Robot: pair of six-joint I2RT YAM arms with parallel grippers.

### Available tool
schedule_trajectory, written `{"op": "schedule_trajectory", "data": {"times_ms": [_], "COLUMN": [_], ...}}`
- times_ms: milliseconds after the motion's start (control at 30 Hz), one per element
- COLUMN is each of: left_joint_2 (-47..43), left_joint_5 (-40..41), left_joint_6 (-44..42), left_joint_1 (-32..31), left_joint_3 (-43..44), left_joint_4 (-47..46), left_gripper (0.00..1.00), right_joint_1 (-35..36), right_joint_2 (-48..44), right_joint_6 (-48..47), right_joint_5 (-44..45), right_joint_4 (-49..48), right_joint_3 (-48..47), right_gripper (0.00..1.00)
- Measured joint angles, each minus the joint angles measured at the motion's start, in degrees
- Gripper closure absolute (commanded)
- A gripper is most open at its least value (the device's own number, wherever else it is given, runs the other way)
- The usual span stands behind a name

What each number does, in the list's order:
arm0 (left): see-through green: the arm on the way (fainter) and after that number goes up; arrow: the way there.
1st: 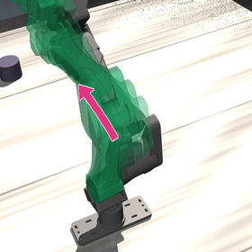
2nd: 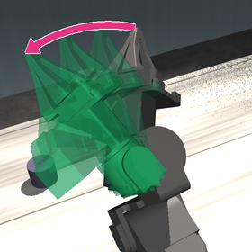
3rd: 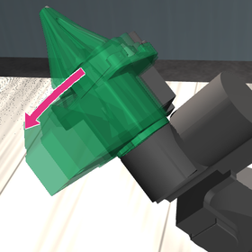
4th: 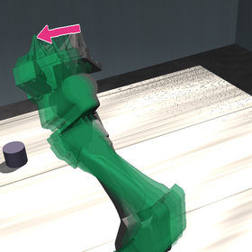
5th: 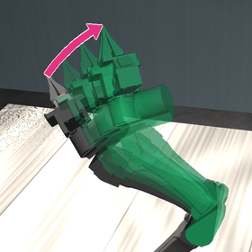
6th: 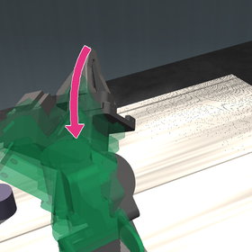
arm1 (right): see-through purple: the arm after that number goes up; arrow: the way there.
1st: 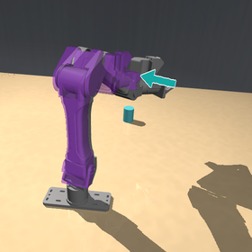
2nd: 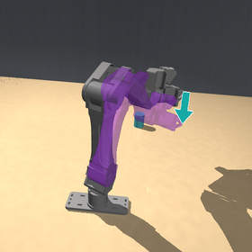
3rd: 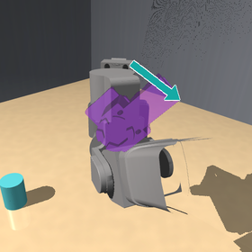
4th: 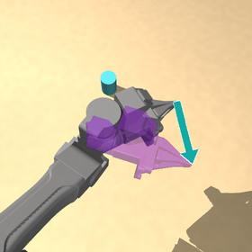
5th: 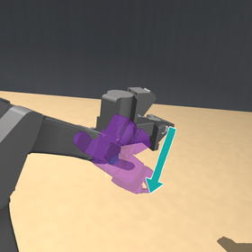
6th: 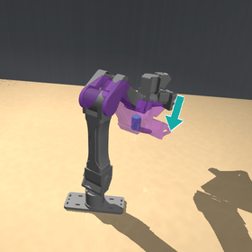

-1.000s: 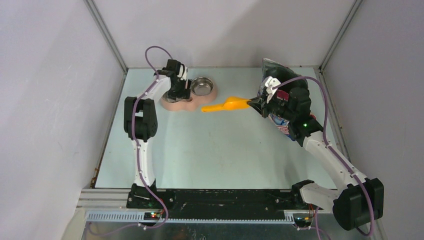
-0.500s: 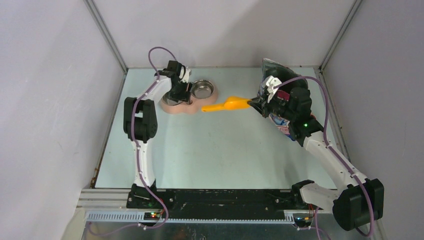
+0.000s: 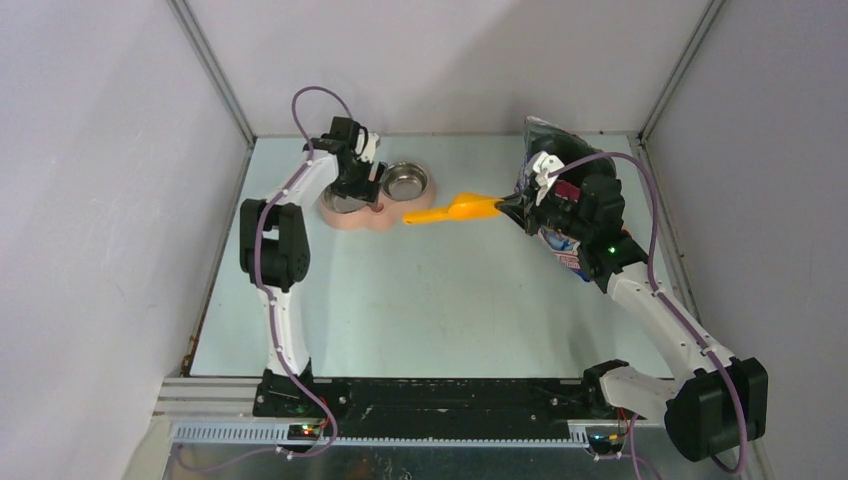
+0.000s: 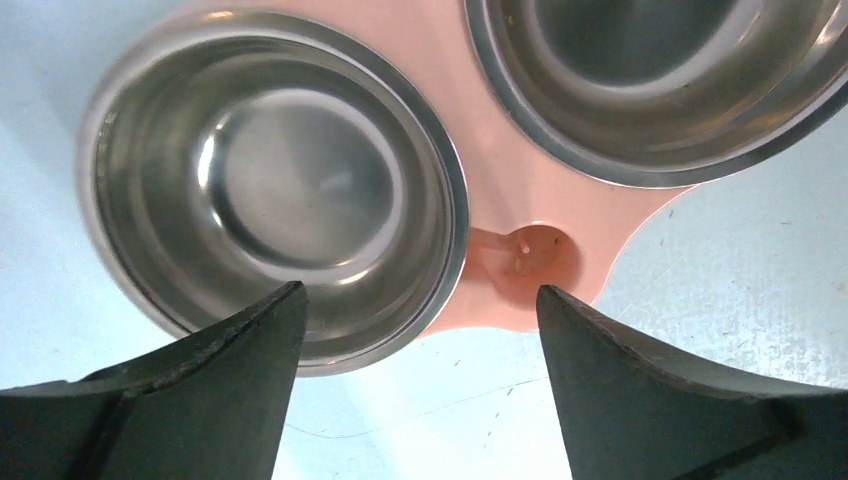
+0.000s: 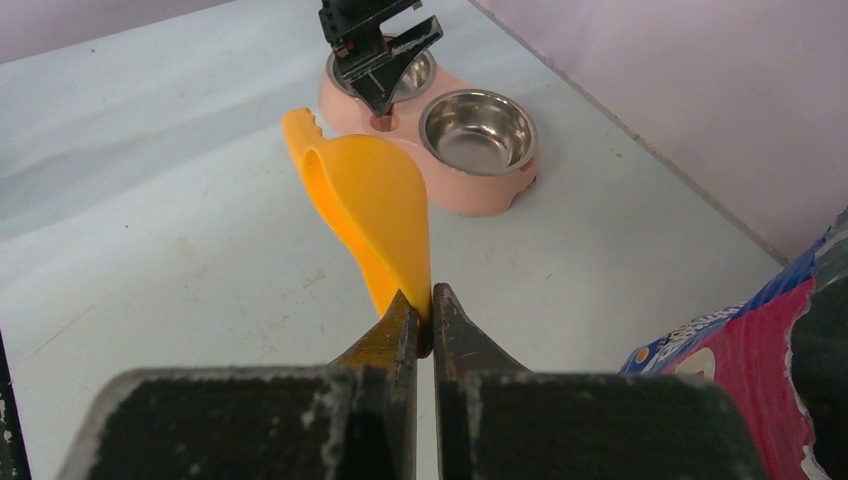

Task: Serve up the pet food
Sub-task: Adjust the pet food bowl at the center of the board.

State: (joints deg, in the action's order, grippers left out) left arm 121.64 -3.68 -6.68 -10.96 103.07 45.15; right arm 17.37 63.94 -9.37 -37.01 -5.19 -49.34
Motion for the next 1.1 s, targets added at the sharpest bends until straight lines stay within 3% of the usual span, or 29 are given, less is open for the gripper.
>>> {"op": "schedule_trajectory", "data": {"times_ms": [200, 400, 633, 733, 900, 1100], "left_joint_2": [-3.26, -12.17, -33.11, -37.05, -35.23, -24.57], "left_joint_5": [1.4, -2.05, -9.53, -10.01, -10.27, -10.32], "left_joint_6": [0.2, 0.22, -0.42, -1.92, -3.74, -2.27], "left_joint_1": [0.0, 0.0, 0.0, 0.0, 0.0, -0.02], "left_joint_3": [0.13, -1.68, -17.31, -20.44, -23.71, -24.98], "left_joint_4": [-1.11, -2.1, -7.85, -8.74, -8.57, -7.37], "left_gripper": [0.02, 0.0, 0.0, 0.0, 0.0, 0.0], "right_joint_1": [0.0, 0.0, 0.0, -0.04, -0.26, -0.48], "right_joint_2": [0.0, 0.0, 0.0, 0.0, 0.0, -0.02], "right_joint_6": [0.02, 0.35, 2.75, 3.56, 4.52, 4.92], "right_joint_5": [-0.22, -0.26, -0.04, 0.11, 0.9, 1.36], "right_joint_4": [0.0, 0.0, -0.11, -0.15, -0.31, -0.5], "right_joint_3": [0.0, 0.0, 0.0, 0.0, 0.0, 0.0], "right_gripper": [1.0, 1.0, 1.0, 1.0, 1.0, 1.0]}}
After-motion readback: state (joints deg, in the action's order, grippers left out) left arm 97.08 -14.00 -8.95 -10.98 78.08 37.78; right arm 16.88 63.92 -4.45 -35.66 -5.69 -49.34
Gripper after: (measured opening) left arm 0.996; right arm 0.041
